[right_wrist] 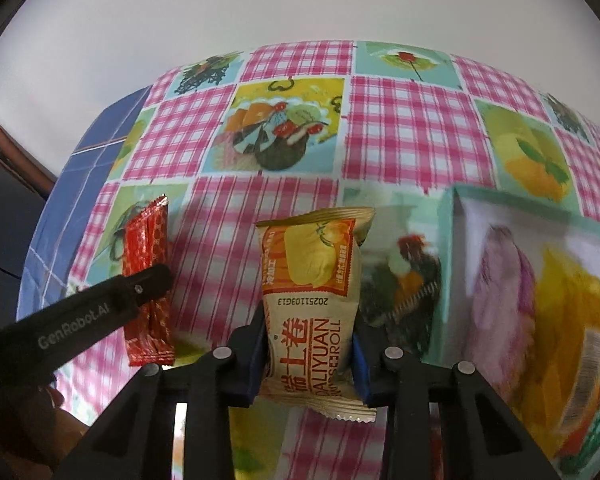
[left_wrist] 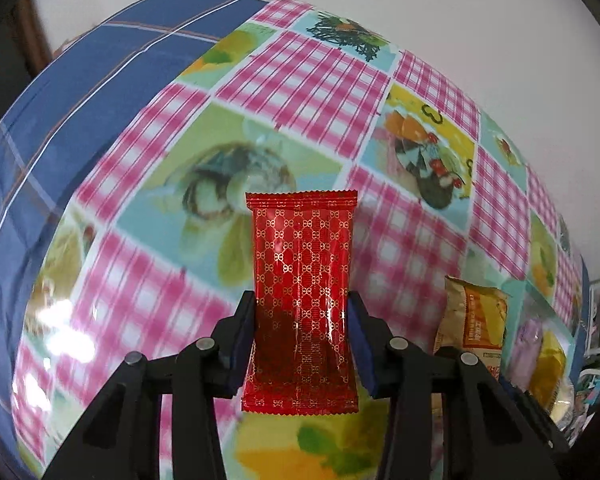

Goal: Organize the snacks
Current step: 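Carry the red pack and cream roll pack over the white tray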

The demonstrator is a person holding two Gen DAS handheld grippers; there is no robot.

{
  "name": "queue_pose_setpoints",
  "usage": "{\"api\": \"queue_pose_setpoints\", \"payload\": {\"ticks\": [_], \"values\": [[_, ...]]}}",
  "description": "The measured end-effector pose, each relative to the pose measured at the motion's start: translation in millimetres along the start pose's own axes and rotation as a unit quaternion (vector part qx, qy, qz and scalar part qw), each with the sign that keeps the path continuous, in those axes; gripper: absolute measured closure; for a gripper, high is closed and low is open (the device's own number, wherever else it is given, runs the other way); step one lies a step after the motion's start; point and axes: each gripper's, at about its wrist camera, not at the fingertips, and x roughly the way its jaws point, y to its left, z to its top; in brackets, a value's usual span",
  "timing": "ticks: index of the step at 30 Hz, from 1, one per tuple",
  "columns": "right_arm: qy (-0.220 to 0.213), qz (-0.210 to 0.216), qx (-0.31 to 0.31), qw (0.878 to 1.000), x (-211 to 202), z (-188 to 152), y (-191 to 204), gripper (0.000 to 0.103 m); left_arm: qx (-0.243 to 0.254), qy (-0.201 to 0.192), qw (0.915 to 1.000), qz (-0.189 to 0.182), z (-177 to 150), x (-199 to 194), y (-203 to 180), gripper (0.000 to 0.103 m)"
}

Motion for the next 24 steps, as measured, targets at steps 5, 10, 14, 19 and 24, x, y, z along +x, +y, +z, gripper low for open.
{"api": "queue_pose_setpoints", "payload": {"ticks": [5, 10, 14, 19, 24], "values": [[-0.01, 0.008, 0.008, 1.0, -27.9, -17.2, -9.3, 0.066, -0.01, -0.009, 0.9999, -0.006, -26.0, -22.7, -7.8, 0.058], [-0.022, 0.015, 0.018, 0.999, -54.4, -29.9, -18.0, 0.066, -0.016, -0.032, 0.9993, -0.011, -40.8, -52.2, -20.1, 0.058], [-0.036, 0.015, 0.022, 0.999, -76.4, -41.3, -25.7, 0.066, -0.015, -0.046, 0.9987, -0.012, -36.4, -62.3, -29.0, 0.058], [-0.05, 0.016, 0.03, 0.998, -99.9, -56.1, -33.7, 0.066, -0.013, -0.068, 0.9974, -0.017, -55.0, -84.9, -39.6, 0.058], [-0.065, 0.014, 0.032, 0.997, -118.7, -66.9, -39.3, 0.066, -0.01, -0.081, 0.9962, -0.03, -71.5, -96.9, -53.2, 0.058]]}}
